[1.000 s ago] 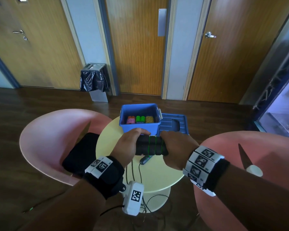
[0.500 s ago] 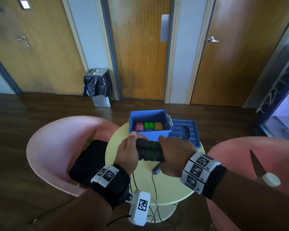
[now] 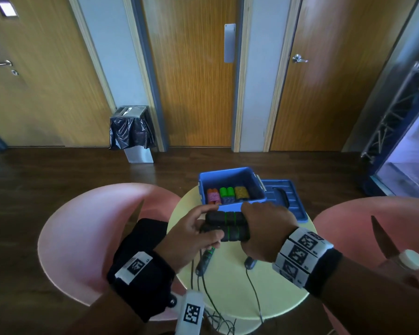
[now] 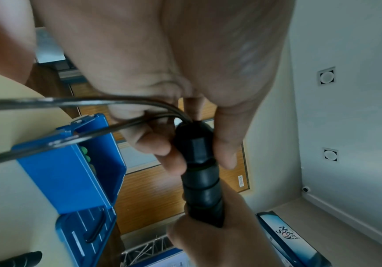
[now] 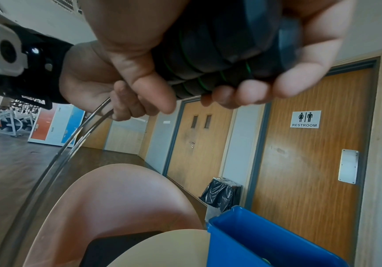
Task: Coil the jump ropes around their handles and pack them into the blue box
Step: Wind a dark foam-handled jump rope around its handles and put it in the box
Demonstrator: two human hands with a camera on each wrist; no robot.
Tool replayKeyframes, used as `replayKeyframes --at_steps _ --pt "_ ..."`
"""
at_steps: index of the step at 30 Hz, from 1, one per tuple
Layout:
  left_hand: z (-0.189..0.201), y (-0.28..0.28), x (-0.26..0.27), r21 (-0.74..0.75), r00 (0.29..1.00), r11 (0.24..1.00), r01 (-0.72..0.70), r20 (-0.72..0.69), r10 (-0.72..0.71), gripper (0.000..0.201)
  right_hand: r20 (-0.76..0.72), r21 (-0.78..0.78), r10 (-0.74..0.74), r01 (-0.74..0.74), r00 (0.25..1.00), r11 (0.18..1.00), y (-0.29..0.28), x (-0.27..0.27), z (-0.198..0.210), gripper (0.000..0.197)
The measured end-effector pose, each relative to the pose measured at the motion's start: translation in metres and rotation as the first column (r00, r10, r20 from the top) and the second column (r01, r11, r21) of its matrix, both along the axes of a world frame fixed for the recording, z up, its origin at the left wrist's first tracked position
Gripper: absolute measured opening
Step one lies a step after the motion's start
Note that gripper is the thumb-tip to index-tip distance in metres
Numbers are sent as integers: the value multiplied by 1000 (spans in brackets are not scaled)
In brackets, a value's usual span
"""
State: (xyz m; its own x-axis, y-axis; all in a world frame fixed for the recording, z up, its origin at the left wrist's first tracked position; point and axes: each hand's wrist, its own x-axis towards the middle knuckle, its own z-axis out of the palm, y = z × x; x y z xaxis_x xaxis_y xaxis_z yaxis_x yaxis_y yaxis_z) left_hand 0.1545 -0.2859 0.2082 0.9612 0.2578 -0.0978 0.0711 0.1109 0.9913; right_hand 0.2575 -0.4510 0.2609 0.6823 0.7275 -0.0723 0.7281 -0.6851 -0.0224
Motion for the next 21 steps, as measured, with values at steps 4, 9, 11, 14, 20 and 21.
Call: replayKeyframes --at_steps 4,9,11,14,20,21 --pt "0 2 6 21 1000 1000 11 -19 -11 58 27 -2 -11 11 1000 1000 6 -4 0 27" --pt "-1 -12 23 -50 999 998 -31 35 33 54 100 30 17 -20 995 999 10 2 1 31" --pt "-3 -16 28 -83 998 996 -26 49 30 48 100 37 25 -29 995 999 8 9 2 31" --pt "-8 -26 35 -151 997 987 -52 42 59 49 87 24 45 -47 995 999 0 20 0 35" --pt "-4 -55 58 -206 994 972 -109 -8 110 47 100 25 130 -133 986 991 -24 55 -4 40" --pt "-2 -60 64 -201 992 972 -123 -18 122 47 103 24 149 -152 983 988 -28 62 -4 41"
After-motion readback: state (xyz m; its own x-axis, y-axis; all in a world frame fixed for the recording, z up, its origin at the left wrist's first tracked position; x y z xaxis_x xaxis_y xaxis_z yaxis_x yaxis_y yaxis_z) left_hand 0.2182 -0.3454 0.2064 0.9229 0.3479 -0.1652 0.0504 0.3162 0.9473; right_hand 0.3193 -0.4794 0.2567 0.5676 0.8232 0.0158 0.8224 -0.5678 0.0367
